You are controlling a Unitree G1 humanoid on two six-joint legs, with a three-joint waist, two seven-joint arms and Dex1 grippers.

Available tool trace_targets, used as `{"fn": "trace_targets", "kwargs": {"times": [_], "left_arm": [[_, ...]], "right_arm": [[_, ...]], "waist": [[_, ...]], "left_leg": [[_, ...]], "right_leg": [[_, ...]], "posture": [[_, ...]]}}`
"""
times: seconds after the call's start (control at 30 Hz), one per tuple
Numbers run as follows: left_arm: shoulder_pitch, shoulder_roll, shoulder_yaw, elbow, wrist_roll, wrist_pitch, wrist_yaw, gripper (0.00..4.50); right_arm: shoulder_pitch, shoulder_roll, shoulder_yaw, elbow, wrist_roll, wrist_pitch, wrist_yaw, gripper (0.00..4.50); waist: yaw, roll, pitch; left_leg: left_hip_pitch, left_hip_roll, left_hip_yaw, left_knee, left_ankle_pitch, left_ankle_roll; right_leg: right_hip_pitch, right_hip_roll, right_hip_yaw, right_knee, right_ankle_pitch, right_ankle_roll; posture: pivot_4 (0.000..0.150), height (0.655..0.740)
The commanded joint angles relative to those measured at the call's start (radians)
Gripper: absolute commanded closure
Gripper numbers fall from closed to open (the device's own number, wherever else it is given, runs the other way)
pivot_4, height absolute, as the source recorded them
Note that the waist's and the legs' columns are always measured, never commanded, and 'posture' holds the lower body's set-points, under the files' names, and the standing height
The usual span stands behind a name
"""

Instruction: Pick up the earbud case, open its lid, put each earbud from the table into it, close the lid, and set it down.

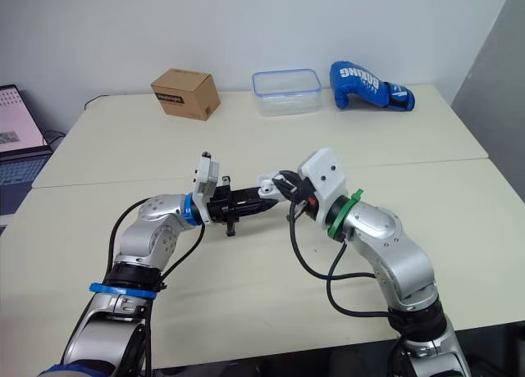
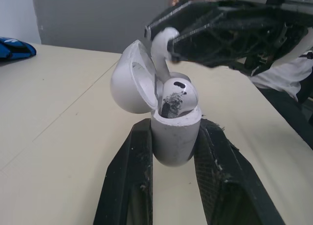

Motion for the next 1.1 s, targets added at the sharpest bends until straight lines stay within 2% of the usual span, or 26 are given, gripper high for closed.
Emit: {"fn": "trace_targets", "kwargs": {"times": [0.03, 0.43, 0.47, 0.67, 0.77, 0.93, 1.03, 1.1], "left_arm": [[-0.026, 0.004, 0.026, -0.03, -0.021, -0.004, -0.004, 3.66], [-0.03, 0.004, 0.032, -0.042, -0.027, 0.004, -0.005, 3.66], [-0.03, 0.004, 0.032, -0.042, -0.027, 0.004, -0.005, 3.66], [-0.023, 0.005, 0.028, -0.045, -0.026, 0.001, -0.004, 3.66], [-0.019, 0.007, 0.026, -0.045, -0.024, -0.001, -0.007, 3.66], [-0.005, 0.014, 0.022, -0.041, -0.017, -0.009, -0.02, 3.66], [-0.001, 0.016, 0.021, -0.042, -0.015, -0.013, -0.028, 3.66], [0.001, 0.018, 0.02, -0.052, -0.017, -0.01, -0.034, 3.66]], "right_arm": [[-0.003, -0.01, 0.003, -0.034, 0.005, 0.002, -0.001, 4.15], [0.0, -0.05, 0.042, -0.029, -0.035, -0.01, -0.001, 4.15], [0.0, -0.052, 0.043, -0.029, -0.033, -0.008, -0.001, 3.42], [-0.007, -0.043, 0.023, -0.031, -0.013, -0.026, 0.001, 1.41], [-0.01, -0.034, 0.0, -0.036, 0.019, -0.04, 0.017, 1.41], [-0.067, -0.034, -0.117, -0.045, 0.177, 0.037, 0.067, 1.41], [-0.126, -0.062, -0.162, -0.013, 0.232, 0.087, 0.085, 2.01], [-0.177, -0.099, -0.167, 0.038, 0.235, 0.094, 0.112, 2.72]], "waist": [[0.0, 0.0, 0.0], [0.0, 0.0, 0.0], [0.0, 0.0, 0.0], [0.0, 0.0, 0.0], [0.0, 0.0, 0.0], [0.0, 0.0, 0.0], [0.0, 0.0, 0.0], [0.0, 0.0, 0.0]], "left_leg": [[0.0, 0.0, 0.0, 0.0, 0.0, 0.0], [0.0, 0.0, 0.0, 0.0, 0.0, 0.0], [0.0, 0.0, 0.0, 0.0, 0.0, 0.0], [0.0, 0.0, 0.0, 0.0, 0.0, 0.0], [0.0, 0.0, 0.0, 0.0, 0.0, 0.0], [0.0, 0.0, 0.0, 0.0, 0.0, 0.0], [0.0, 0.0, -0.001, 0.0, 0.0, 0.0], [0.0, 0.0, -0.001, 0.0, 0.0, 0.0]], "right_leg": [[0.0, 0.0, 0.0, 0.0, 0.0, 0.0], [0.0, 0.0, 0.0, 0.0, 0.0, 0.0], [0.0, 0.0, 0.0, 0.0, 0.0, 0.0], [0.0, 0.0, 0.0, 0.0, 0.0, 0.0], [0.0, 0.0, 0.0, 0.0, 0.0, 0.0], [0.0, 0.0, 0.0, 0.0, 0.0, 0.0], [0.0, 0.0, 0.0, 0.0, 0.0, 0.0], [0.0, 0.0, 0.0, 0.0, 0.0, 0.0]], "posture": [[0.15, 0.7307], [0.15, 0.7307], [0.15, 0.7307], [0.15, 0.7307], [0.15, 0.7307], [0.15, 0.7307], [0.15, 0.7307], [0.15, 0.7307]]}}
